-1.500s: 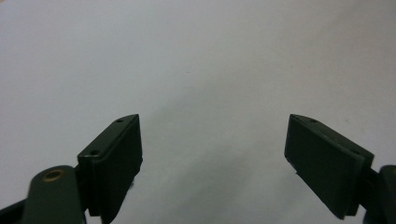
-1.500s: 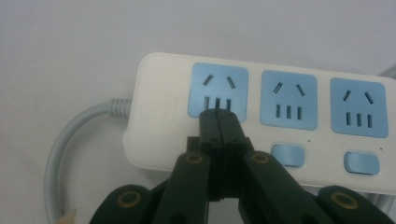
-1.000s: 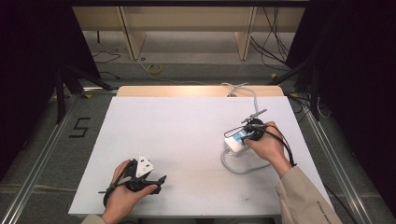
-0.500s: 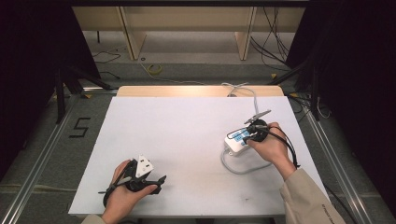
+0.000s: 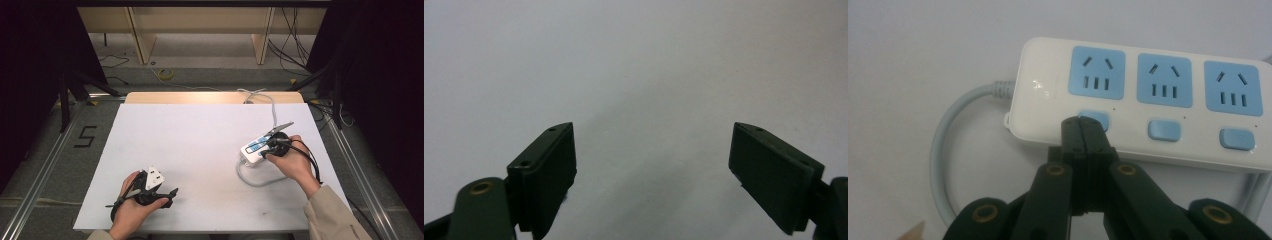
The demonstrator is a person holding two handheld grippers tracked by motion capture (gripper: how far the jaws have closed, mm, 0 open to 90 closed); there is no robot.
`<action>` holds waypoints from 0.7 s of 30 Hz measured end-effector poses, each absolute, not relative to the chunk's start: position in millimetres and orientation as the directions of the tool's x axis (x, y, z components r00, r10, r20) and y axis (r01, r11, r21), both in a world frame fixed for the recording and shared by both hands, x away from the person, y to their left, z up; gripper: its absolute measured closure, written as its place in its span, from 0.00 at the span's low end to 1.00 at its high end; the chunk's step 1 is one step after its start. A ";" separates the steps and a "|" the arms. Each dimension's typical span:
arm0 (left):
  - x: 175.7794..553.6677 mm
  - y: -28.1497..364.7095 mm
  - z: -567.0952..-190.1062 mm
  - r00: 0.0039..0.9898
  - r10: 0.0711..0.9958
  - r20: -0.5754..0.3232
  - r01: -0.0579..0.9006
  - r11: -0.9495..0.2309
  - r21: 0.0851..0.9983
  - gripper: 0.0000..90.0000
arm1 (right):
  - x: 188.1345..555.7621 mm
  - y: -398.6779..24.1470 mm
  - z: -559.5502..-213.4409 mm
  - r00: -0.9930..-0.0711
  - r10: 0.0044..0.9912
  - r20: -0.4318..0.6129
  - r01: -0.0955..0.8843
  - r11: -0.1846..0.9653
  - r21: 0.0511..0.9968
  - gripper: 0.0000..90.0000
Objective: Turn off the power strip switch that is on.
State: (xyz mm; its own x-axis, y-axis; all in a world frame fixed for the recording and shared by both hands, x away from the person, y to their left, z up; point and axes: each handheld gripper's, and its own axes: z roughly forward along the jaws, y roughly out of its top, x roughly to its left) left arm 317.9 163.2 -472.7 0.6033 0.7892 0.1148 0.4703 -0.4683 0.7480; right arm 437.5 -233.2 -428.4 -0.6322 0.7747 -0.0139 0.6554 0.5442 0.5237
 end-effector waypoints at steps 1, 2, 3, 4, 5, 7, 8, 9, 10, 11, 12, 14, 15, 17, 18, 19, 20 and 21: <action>317.9 163.4 -472.6 0.604 0.789 0.115 0.471 -0.469 0.747 0.21 | 436.5 -233.2 -427.9 -0.633 0.774 -0.014 0.653 0.544 0.526 1.00; 317.9 163.4 -472.6 0.604 0.789 0.115 0.471 -0.469 0.747 0.21 | 435.7 -233.1 -427.2 -0.633 0.774 -0.015 0.653 0.544 0.527 1.00; 317.8 163.4 -472.6 0.604 0.789 0.115 0.471 -0.469 0.747 0.21 | 435.1 -233.1 -426.7 -0.635 0.772 -0.018 0.649 0.546 0.529 1.00; 317.8 163.5 -472.6 0.603 0.789 0.114 0.471 -0.469 0.747 0.21 | 434.0 -233.1 -425.7 -0.634 0.773 -0.018 0.649 0.545 0.530 1.00; 317.7 163.5 -472.5 0.604 0.789 0.114 0.472 -0.469 0.746 0.21 | 433.1 -233.1 -425.4 -0.637 0.771 -0.019 0.646 0.546 0.534 1.00; 317.8 163.6 -472.6 0.604 0.789 0.114 0.471 -0.469 0.747 0.21 | 431.3 -233.6 -425.0 -0.640 0.768 -0.021 0.641 0.549 0.536 1.00; 317.8 163.6 -472.7 0.603 0.789 0.114 0.472 -0.468 0.747 0.21 | 430.1 -233.9 -424.8 -0.640 0.768 -0.019 0.641 0.548 0.537 1.00; 317.9 163.6 -472.7 0.603 0.790 0.113 0.472 -0.468 0.747 0.21 | 429.2 -234.4 -425.1 -0.641 0.767 -0.014 0.640 0.545 0.542 1.00; 317.9 163.6 -472.8 0.603 0.790 0.113 0.472 -0.468 0.747 0.21 | 428.5 -234.9 -425.4 -0.643 0.766 -0.012 0.639 0.544 0.544 1.00; 318.0 163.6 -472.8 0.603 0.790 0.113 0.473 -0.467 0.747 0.21 | 427.1 -235.7 -425.9 -0.645 0.764 -0.009 0.638 0.544 0.544 1.00; 318.0 163.6 -472.9 0.603 0.790 0.113 0.473 -0.467 0.747 0.21 | 426.5 -236.3 -426.4 -0.646 0.763 -0.009 0.636 0.545 0.547 1.00; 318.1 163.6 -472.8 0.603 0.790 0.112 0.475 -0.468 0.746 0.21 | 423.9 -237.6 -426.3 -0.650 0.760 -0.001 0.632 0.541 0.556 1.00; 318.2 163.6 -472.9 0.603 0.790 0.113 0.474 -0.468 0.745 0.21 | 422.6 -238.0 -425.9 -0.652 0.758 0.001 0.628 0.540 0.561 1.00; 318.1 163.7 -472.8 0.603 0.790 0.112 0.475 -0.468 0.746 0.21 | 419.9 -238.4 -425.3 -0.656 0.755 0.002 0.622 0.539 0.568 1.00; 318.0 163.8 -472.8 0.603 0.790 0.112 0.475 -0.467 0.746 0.21 | 418.4 -238.8 -425.1 -0.661 0.751 0.000 0.616 0.543 0.571 0.99; 318.0 163.8 -472.8 0.602 0.790 0.111 0.476 -0.467 0.745 0.21 | 416.6 -238.9 -424.9 -0.662 0.750 -0.002 0.614 0.544 0.572 0.99; 318.1 163.9 -472.9 0.602 0.791 0.111 0.476 -0.467 0.745 0.21 | 414.6 -239.5 -424.7 -0.666 0.746 -0.006 0.606 0.547 0.578 0.99; 318.0 163.9 -472.9 0.602 0.791 0.111 0.476 -0.467 0.745 0.21 | 412.7 -240.0 -424.5 -0.667 0.745 -0.003 0.604 0.543 0.583 0.99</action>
